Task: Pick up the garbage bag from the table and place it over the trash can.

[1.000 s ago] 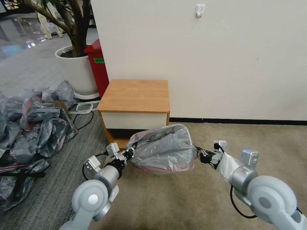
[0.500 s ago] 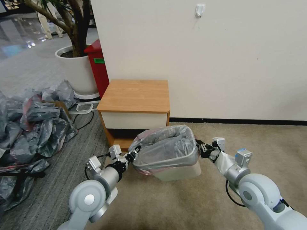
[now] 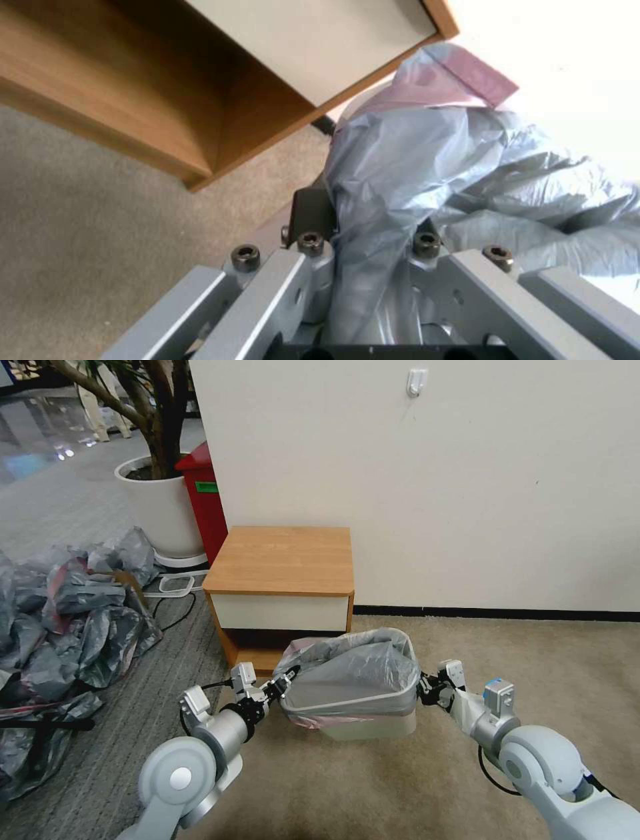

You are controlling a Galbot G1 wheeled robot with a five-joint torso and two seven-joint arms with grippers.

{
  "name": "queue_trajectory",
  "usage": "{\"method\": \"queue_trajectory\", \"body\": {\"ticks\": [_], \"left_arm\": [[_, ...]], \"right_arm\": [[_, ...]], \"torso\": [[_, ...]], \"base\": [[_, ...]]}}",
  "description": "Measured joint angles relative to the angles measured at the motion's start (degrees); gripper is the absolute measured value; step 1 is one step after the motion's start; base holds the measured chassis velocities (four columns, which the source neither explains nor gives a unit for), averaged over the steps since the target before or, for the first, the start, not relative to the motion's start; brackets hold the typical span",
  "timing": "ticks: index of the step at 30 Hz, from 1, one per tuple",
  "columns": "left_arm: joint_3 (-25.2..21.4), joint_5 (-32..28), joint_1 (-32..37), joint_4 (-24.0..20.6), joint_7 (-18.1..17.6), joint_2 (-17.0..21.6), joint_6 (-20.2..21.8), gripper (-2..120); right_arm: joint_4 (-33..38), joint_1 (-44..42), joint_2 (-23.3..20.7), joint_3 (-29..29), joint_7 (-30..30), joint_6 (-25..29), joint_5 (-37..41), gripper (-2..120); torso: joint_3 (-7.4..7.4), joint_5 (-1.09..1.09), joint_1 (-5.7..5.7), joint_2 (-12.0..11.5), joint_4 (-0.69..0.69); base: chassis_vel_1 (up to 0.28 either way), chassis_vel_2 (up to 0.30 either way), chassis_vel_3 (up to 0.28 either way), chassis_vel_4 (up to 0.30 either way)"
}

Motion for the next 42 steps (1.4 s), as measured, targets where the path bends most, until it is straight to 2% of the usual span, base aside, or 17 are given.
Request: {"method": "queue_trajectory", "body": {"ticks": [15,19,23,24,28,29,34,35,37,39,42], "left_arm": [[-1.5,-3.4,-0.5,1.1,1.5,-0.1,-0.1,9],[-1.5,-3.4,-0.7,1.9,1.6,-0.1,0.1,9],[-1.5,-2.4,-1.4,2.9,1.1,0.2,0.5,9],[-1.5,-2.4,-1.4,2.9,1.1,0.2,0.5,9],[-1.8,-2.5,-1.9,3.1,-0.1,1.7,1.0,7],[-1.8,-2.5,-1.9,3.1,-0.1,1.7,1.0,7],[-2.5,-2.8,-1.6,3.1,-0.6,2.8,1.1,6],[-2.5,-2.8,-1.6,3.1,-0.6,2.8,1.1,6],[-2.5,-3.2,-1.5,2.7,-0.8,2.9,1.1,6],[-2.5,-3.4,-1.4,2.6,-0.9,2.9,1.1,6],[-2.4,-3.7,-1.4,2.0,-1.3,3.0,1.1,6]], "right_arm": [[-0.8,-0.1,0.2,0.0,-0.4,-0.9,-0.7,0],[-0.1,-0.3,0.7,0.0,1.1,-0.8,-0.1,0],[1.7,-1.9,1.5,0.9,4.7,1.7,3.5,18],[1.7,-1.9,1.5,0.9,4.7,1.7,3.5,18],[2.6,-4.0,2.4,2.7,5.9,7.0,6.8,38],[2.6,-4.0,2.4,2.7,5.9,7.0,6.8,38],[3.7,-5.6,4.2,5.3,7.8,12.5,10.7,58],[3.7,-5.6,4.2,5.3,7.8,12.5,10.7,58],[2.9,-5.2,4.8,6.0,8.4,13.6,12.6,70],[2.6,-5.1,4.9,6.3,8.6,13.7,13.6,73],[1.8,-5.0,5.1,7.5,9.4,12.9,17.5,88]], "torso": [[0.0,0.0,0.0,0.0,0.0],[0.0,0.0,0.0,0.0,0.01],[0.0,0.0,0.0,0.0,0.01],[0.0,0.0,0.0,0.0,0.01],[0.0,0.0,0.0,0.0,0.0],[0.0,0.0,0.0,0.0,0.0],[0.0,-0.01,0.0,0.0,0.0],[0.0,-0.01,0.0,0.0,0.0],[0.0,0.0,0.0,0.0,0.0],[0.0,0.0,0.0,0.0,0.0],[0.0,0.0,0.0,0.0,0.0]], "base": [[0.0,0.0,0.0,0.0],[0.0,0.0,0.0,0.0],[0.0,0.0,0.0,0.0],[0.0,0.0,0.0,0.0],[0.0,0.0,0.0,0.0],[0.0,0.0,0.0,0.0],[0.0,0.0,0.0,0.0],[0.0,0.0,0.0,0.0],[0.0,0.0,0.0,0.0],[0.0,0.0,0.0,0.0],[0.0,0.0,0.0,0.0]]}}
